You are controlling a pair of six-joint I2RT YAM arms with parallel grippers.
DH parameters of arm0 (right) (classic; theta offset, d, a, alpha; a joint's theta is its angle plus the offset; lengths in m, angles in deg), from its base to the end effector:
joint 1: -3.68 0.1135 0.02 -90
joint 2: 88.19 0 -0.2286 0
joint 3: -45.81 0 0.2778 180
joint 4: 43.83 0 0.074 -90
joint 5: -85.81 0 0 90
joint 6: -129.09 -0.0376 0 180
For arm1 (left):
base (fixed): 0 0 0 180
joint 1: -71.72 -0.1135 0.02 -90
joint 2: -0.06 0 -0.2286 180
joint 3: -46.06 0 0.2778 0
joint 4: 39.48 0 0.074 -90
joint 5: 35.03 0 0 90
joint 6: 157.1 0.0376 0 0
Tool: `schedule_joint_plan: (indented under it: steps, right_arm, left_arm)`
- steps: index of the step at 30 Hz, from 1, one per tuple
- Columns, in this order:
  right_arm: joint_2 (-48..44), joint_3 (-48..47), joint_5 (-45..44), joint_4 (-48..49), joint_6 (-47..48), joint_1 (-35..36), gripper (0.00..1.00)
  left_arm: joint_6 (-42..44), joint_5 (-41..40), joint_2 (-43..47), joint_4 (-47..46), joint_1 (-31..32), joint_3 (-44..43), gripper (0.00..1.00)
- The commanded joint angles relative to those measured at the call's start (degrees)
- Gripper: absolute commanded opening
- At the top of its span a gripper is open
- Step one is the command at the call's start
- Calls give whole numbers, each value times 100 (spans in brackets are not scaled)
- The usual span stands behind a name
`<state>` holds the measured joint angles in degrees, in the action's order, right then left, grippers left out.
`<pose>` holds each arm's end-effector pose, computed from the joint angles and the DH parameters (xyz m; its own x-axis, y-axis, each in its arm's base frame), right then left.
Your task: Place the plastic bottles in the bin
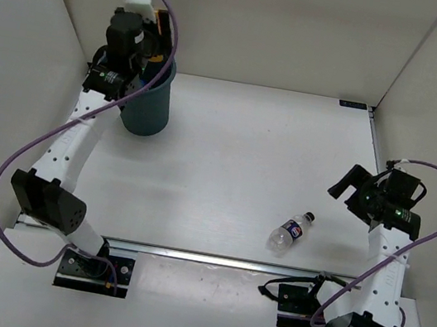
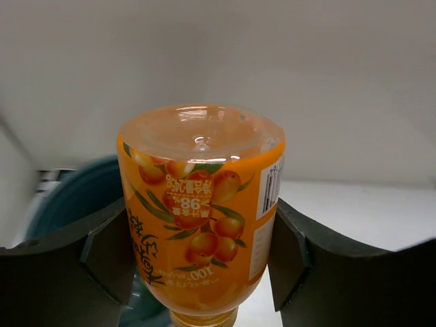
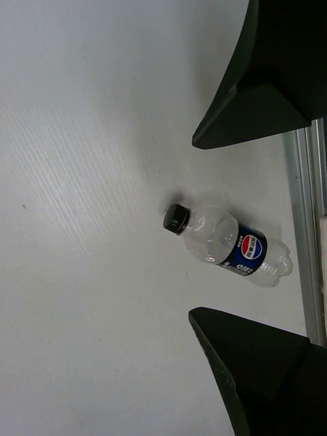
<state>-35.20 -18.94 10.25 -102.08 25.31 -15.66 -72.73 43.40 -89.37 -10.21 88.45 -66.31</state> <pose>0.2205 -0.0674 0.2726 -0.6268 0.4645 -0.6256 0.3172 0.8855 0.3396 0.3696 -0.1032 0.4381 -0.1140 -0.0661 -0.9913 0.0803 0.9939 -0.0755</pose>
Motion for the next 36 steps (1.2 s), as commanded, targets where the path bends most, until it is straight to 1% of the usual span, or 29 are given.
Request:
schedule_joint_plan:
  steps: [1, 2, 3, 4, 5, 6, 7, 8, 10, 12, 14, 16, 17, 18, 19, 22, 24, 25, 27, 28, 29, 30, 31, 32, 33, 34, 36]
  right_arm:
    - [-149, 191, -187, -45, -291, 131, 99]
    - [-227, 313, -222, -89, -370, 184, 99]
    - [-280, 401, -344, -115, -475, 289, 99]
    - [-307, 515, -467, -159, -546, 446, 99]
    - [-298, 568, -555, -281, -703, 509, 99]
    - [-255, 621, -660, -413, -783, 666, 99]
    - [-289, 691, -862, -562, -906, 876, 100]
    - [-307, 727, -994, -729, -1081, 939, 99]
    - [-394, 946, -1180, -862, -1407, 1255, 99]
    - [-596, 1113, -1154, -854, -1784, 1475, 99]
    - [-720, 1324, -926, -679, -2084, 1765, 99]
    - [-808, 1490, -864, -520, -2313, 2028, 100]
    - [-782, 1509, -881, -424, -2461, 2195, 99]
    - [-738, 1501, -933, -397, -2645, 2275, 99]
    - [-712, 1588, -969, -353, -2726, 2441, 99]
    - [-510, 1632, -1048, -221, -2919, 2758, 99]
    - [-377, 1719, -1162, -90, -3033, 2908, 99]
    - [-273, 1703, -1154, 33, -3043, 2935, 99]
    - [-132, 1782, -1320, 60, -3148, 3049, 99]
    - [-9, 1790, -1382, 52, -3192, 3067, 99]
    - [61, 1808, -1574, 69, -3218, 3119, 99]
    - [167, 1852, -1680, 139, -3219, 3094, 99]
    - [185, 1878, -1724, 235, -3219, 3137, 99]
    - [281, 1931, -1751, 393, -3219, 3103, 99]
    - [360, 1949, -1690, 499, -3245, 3024, 99]
    - [448, 1966, -1707, 648, -3245, 3006, 99]
    - [728, 1967, -1707, 903, -3192, 3101, 100]
  left_arm:
    - [103, -1347, -338, 26, -178, -3, 71]
    - [228, -1582, -382, -210, -188, 40, 72]
    - [272, -2072, -513, -360, -205, 23, 71]
    - [334, -2225, -732, -300, -310, -38, 71]
    - [195, -2209, -1004, -161, -380, -361, 72]
    - [115, -2148, -1102, 171, -416, -712, 73]
    - [19, -2130, -1373, 305, -486, -872, 78]
    - [-95, -2130, -1497, 524, -513, -1039, 85]
    - [-184, -2365, -1718, 772, -504, -1111, 84]
    - [-193, -2525, -1727, 668, -469, -963, 85]
    - [-368, -2377, -1718, 570, -609, -953, 83]
    - [-622, -2167, -1771, 780, -785, -1241, 85]
    - [-737, -2000, -1797, 886, -872, -1321, 94]
    - [-808, -1911, -1745, 948, -934, -1400, 98]
    - [-852, -1858, -1719, 940, -944, -1323, 98]
    - [-580, -1866, -1385, 772, -847, -1024, 99]
    - [-466, -1683, -1210, 965, -794, -1137, 99]
    - [-544, -1612, -1165, 1201, -803, -1250, 99]
    - [-728, -1078, -850, 1562, -838, -1270, 98]
    - [-781, -936, -726, 1650, -812, -1121, 99]
    - [-738, -708, -429, 1695, -803, -780, 99]
    - [-747, -645, -70, 1687, -716, -307, 99]
    - [-755, -749, 343, 1652, -550, -41, 98]
    - [-808, -785, 556, 1608, -479, 518, 99]
    - [-834, -698, 967, 1607, -400, 1055, 99]
    - [-896, -427, 1363, 1625, -399, 1330, 98]
    - [-1167, -119, 1873, 1713, -434, 2189, 98]
